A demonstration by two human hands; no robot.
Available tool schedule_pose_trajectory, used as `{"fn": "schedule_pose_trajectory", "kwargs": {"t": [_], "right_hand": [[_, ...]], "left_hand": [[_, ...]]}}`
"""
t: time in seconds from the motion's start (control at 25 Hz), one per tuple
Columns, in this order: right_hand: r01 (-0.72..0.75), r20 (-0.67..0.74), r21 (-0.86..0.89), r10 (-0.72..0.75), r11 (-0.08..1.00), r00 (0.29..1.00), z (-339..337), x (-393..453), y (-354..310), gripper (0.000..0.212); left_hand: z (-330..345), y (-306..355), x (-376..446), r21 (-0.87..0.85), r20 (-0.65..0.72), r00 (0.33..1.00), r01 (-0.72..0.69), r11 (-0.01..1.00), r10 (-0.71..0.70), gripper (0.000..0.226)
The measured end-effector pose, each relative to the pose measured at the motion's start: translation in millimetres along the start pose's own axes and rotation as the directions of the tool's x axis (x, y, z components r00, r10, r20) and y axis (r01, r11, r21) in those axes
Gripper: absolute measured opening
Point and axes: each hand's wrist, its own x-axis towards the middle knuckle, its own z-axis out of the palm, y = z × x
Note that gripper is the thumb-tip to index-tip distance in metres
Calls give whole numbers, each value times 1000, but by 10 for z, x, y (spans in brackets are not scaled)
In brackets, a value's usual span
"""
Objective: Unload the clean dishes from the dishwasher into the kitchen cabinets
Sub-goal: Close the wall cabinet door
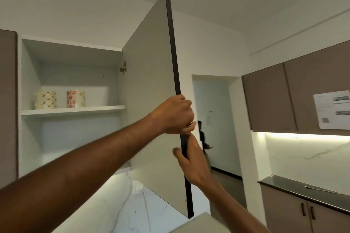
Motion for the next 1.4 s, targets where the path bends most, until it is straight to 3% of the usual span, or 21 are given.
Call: {"fn": "schedule_pose_trajectory", "kwargs": {"t": [0.16,0.24,0.32,0.48,0.68,0.88,1.12,1.4], "right_hand": [[227,9,172,-232,959,973,666,-263,-648,81],[314,-20,282,-322,907,947,1164,-386,-974,87],[362,-47,302,-366,882,930,1669,-457,-1249,85],[411,10,154,-417,898,909,2776,-455,-1494,85],[585,179,-92,-565,806,805,3902,-141,-1328,85],[652,208,-267,-618,710,758,4668,298,-1103,79],[630,161,-365,-620,685,768,5277,608,-899,77],[644,134,-423,-659,637,740,5334,609,-860,77]], "left_hand": [[-206,-258,-373,-42,158,952,272,961,-263,48],[-79,-529,-817,3,123,936,332,943,-330,41],[107,-806,-1362,120,59,921,377,918,-386,52],[584,-1155,-2535,307,155,823,486,818,-547,77],[1443,-1490,-3633,244,175,719,630,737,-673,73],[2311,-1689,-3970,148,105,664,726,671,-741,73],[3155,-1818,-4172,-4,71,609,792,610,-790,74],[3278,-1835,-4262,-84,-16,608,790,607,-794,73]]}}
